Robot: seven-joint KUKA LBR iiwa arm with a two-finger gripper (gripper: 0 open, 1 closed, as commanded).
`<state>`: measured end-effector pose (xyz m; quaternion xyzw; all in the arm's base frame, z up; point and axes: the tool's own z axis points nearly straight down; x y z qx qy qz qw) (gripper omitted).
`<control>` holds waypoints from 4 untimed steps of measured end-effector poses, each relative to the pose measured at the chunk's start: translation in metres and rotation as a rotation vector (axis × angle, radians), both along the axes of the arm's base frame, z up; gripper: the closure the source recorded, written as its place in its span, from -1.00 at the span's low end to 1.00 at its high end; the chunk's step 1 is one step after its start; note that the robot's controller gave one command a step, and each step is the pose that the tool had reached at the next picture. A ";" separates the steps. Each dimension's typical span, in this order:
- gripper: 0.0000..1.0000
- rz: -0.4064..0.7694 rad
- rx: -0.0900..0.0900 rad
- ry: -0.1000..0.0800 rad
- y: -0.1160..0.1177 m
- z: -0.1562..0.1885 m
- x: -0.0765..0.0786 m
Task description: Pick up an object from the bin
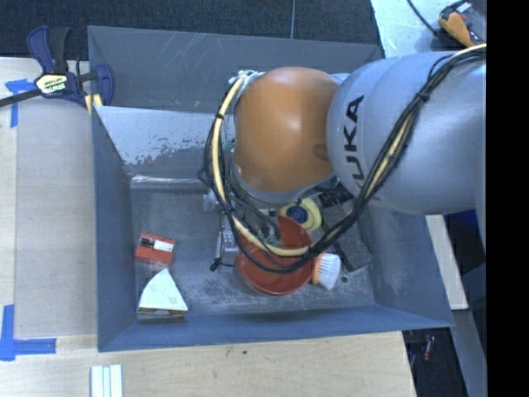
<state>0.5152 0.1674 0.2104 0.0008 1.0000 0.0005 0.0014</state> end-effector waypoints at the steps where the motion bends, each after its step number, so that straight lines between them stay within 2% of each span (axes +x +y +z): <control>1: -1.00 -0.001 0.004 -0.005 0.075 -0.139 0.044; 2: -1.00 -0.143 0.005 -0.014 0.078 -0.083 0.023; 3: -1.00 -0.110 0.003 -0.004 0.070 -0.110 0.034; 4: -1.00 -0.201 0.006 -0.012 0.076 -0.140 0.037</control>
Offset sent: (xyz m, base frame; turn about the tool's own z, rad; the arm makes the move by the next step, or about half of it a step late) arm 0.0218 0.0777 -0.0835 0.1438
